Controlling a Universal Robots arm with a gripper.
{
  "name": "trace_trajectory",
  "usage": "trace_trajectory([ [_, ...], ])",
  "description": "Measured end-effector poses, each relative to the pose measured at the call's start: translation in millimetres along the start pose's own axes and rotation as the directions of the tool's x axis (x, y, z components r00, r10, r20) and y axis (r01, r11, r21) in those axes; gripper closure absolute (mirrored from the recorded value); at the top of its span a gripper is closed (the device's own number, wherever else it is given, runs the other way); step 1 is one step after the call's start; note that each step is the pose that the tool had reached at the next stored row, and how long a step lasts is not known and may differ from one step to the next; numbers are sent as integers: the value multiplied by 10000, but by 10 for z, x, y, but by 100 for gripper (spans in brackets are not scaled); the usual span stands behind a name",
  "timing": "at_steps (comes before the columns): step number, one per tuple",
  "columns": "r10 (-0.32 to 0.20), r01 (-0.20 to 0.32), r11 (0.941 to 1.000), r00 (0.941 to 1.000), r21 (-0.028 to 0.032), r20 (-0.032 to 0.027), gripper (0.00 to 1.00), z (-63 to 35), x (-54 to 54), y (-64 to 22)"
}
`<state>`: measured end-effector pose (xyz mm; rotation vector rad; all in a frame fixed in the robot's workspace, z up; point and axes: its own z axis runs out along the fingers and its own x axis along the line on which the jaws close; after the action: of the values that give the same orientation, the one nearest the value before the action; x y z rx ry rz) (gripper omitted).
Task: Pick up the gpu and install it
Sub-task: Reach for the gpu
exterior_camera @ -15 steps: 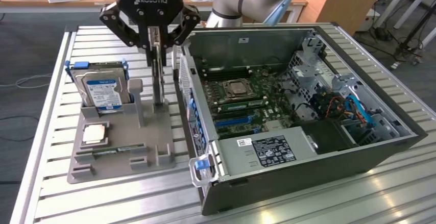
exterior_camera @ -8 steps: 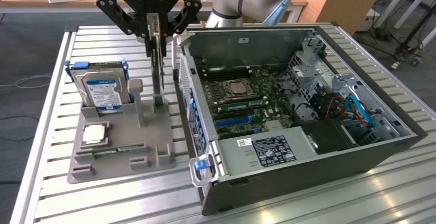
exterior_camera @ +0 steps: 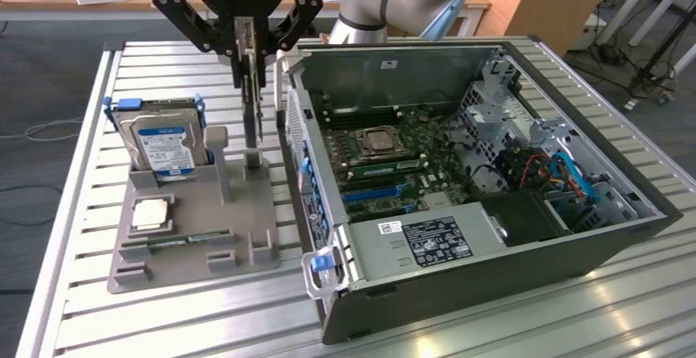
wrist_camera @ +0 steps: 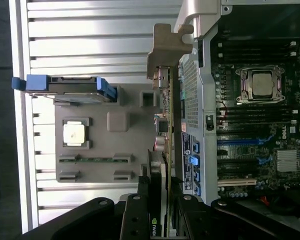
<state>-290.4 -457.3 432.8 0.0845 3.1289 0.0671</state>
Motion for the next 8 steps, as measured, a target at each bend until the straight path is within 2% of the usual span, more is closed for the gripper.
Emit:
trace_trajectory([
  [8, -38, 38, 10000, 10000, 3, -3, 73, -4, -11, 0],
])
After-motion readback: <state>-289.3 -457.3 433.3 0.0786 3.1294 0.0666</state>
